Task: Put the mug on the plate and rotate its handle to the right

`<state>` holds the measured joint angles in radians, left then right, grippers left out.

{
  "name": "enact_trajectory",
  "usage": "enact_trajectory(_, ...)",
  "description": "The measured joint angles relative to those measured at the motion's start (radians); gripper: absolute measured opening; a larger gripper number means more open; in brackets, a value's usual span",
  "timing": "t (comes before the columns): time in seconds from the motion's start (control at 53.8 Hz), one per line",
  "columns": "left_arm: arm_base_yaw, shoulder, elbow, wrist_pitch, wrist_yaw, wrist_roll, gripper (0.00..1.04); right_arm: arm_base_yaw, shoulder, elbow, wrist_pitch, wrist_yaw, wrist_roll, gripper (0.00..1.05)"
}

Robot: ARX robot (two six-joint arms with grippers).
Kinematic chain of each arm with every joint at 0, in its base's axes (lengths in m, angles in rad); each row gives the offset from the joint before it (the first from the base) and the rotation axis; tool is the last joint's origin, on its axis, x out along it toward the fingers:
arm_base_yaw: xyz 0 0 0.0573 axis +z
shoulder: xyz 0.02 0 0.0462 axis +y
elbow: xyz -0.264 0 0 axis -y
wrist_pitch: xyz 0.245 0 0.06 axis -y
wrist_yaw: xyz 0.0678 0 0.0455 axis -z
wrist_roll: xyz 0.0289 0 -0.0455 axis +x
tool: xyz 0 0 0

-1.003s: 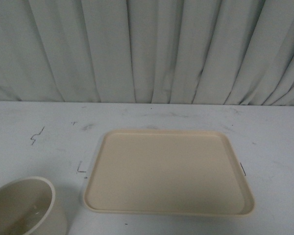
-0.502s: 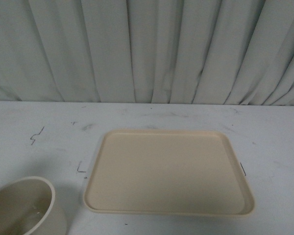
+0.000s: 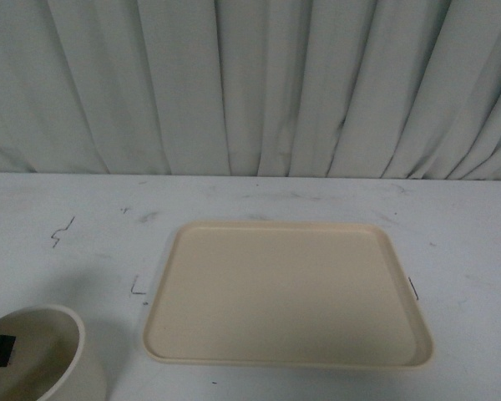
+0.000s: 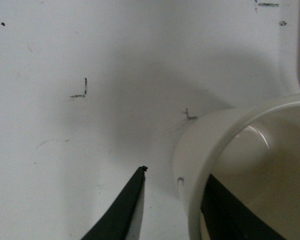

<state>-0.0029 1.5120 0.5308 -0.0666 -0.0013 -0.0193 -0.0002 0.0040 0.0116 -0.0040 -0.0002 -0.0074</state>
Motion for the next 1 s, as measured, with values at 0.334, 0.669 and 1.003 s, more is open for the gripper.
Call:
enact_trajectory(0.334, -0.018, -0.114, 0.021, -0.102, 0.002, 0.000, 0.03, 0.000, 0.000, 0.000, 0.000, 0.000, 0.000, 0.98)
enact_trajectory(0.669, -0.217, -0.067, 0.257, -0.157, 0.017, 0.006, 0.03, 0.000, 0.000, 0.000, 0.000, 0.000, 0.000, 0.98)
enact_trajectory(1.003, -0.367, 0.259, 0.571, -0.174, 0.035, 0.028, 0.03, 0.000, 0.000, 0.000, 0.000, 0.000, 0.000, 0.98)
